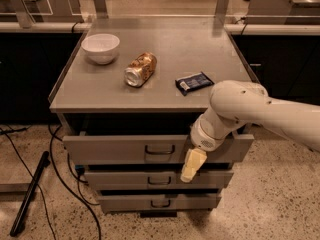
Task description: Open top drawer
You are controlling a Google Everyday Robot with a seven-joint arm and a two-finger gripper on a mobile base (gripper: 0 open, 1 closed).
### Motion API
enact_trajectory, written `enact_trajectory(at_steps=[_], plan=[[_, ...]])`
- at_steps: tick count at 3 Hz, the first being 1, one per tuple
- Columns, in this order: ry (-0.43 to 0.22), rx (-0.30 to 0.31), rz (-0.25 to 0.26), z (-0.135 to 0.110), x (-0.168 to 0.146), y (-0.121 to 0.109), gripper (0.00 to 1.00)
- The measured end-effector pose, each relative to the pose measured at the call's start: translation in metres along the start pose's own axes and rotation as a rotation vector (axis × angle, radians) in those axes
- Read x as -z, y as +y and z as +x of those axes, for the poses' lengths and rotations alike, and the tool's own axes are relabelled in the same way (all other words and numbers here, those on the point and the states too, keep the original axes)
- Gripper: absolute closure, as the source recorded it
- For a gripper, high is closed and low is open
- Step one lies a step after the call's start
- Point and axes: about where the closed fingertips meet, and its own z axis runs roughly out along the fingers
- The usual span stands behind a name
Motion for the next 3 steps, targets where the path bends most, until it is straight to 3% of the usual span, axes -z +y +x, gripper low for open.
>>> enact_trajectory(at_steps=[3], plan=[[0.063,-0.05,-0.106,0.012,0.0067,0.0062,0.0]])
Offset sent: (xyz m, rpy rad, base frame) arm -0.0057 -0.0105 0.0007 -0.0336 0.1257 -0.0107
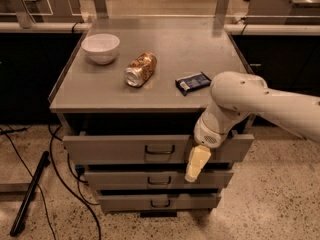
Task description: Open top drawer
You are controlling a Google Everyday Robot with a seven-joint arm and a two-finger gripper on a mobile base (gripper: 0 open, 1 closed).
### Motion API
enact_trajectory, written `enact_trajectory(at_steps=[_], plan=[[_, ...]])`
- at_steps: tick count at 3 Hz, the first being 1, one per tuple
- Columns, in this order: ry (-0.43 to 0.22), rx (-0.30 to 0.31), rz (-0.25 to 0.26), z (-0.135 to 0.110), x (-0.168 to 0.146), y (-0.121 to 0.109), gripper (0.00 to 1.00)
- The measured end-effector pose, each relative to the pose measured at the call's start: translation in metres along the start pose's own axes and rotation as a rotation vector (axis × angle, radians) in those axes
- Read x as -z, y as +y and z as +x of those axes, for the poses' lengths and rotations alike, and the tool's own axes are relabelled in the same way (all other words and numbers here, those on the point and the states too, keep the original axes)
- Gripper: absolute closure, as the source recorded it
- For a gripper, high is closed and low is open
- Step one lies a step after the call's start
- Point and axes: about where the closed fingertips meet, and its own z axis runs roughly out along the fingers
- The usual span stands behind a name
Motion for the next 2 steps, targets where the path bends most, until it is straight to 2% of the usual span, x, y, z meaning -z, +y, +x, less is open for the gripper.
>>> enact_trajectory(at_steps=[1,2], plan=[[0.018,-0.024,-0.043,0.008,0.005,0.004,0.0],[0.026,-0.057,-0.147,0.018,0.007,0.01,0.0]])
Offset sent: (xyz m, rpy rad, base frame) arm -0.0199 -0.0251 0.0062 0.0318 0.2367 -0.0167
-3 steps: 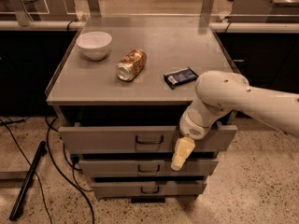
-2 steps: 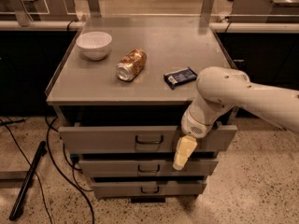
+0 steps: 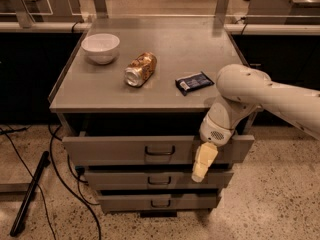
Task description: Open top drawer
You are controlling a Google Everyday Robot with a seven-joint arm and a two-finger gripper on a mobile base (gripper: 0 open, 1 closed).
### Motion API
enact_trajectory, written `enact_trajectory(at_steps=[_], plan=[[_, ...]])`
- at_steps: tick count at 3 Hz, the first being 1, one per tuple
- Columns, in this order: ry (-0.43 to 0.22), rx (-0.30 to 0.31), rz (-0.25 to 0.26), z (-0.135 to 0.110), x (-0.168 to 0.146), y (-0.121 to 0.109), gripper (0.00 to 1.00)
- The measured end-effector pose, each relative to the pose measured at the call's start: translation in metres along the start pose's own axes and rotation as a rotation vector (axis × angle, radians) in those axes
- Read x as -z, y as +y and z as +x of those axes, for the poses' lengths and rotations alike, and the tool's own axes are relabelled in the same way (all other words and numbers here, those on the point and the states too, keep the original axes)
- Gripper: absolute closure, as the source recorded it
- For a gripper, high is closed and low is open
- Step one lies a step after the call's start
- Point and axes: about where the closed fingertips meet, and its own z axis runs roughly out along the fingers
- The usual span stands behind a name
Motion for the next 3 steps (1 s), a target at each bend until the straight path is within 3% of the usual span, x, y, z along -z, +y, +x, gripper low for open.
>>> enact_trajectory(at_steps=[3], plan=[[0.04,-0.052,-0.154,0.019,0.015,0.032,0.0]])
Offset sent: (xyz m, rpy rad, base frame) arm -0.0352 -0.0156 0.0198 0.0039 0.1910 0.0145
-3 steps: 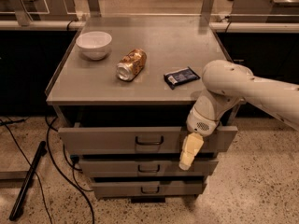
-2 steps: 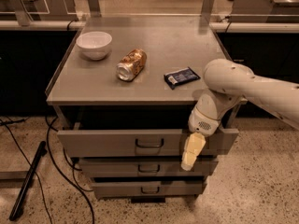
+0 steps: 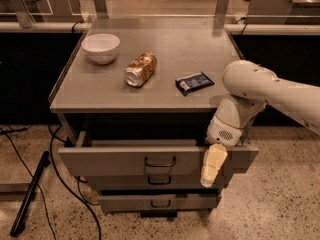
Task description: Open top drawer
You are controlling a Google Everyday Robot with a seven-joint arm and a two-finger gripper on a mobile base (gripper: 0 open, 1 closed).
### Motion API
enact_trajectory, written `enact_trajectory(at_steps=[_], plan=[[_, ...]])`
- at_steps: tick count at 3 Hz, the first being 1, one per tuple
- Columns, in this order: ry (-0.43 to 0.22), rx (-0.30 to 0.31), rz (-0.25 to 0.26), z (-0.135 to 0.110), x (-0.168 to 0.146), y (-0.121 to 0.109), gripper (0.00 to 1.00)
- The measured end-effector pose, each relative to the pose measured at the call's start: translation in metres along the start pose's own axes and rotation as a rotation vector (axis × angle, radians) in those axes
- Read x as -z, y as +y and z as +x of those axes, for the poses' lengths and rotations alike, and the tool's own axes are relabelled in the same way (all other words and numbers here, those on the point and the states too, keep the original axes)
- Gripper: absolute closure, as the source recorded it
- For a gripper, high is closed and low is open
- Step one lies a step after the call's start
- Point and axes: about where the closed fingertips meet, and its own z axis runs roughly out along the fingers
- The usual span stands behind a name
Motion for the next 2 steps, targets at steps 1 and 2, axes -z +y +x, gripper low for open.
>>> enact_trajectory(at_steps=[1,2], plan=[[-0.019,-0.024,-0.058,0.01,0.004,0.018,0.0],[-0.05,-0.05,-0.135,0.021,0.004,0.034,0.0]])
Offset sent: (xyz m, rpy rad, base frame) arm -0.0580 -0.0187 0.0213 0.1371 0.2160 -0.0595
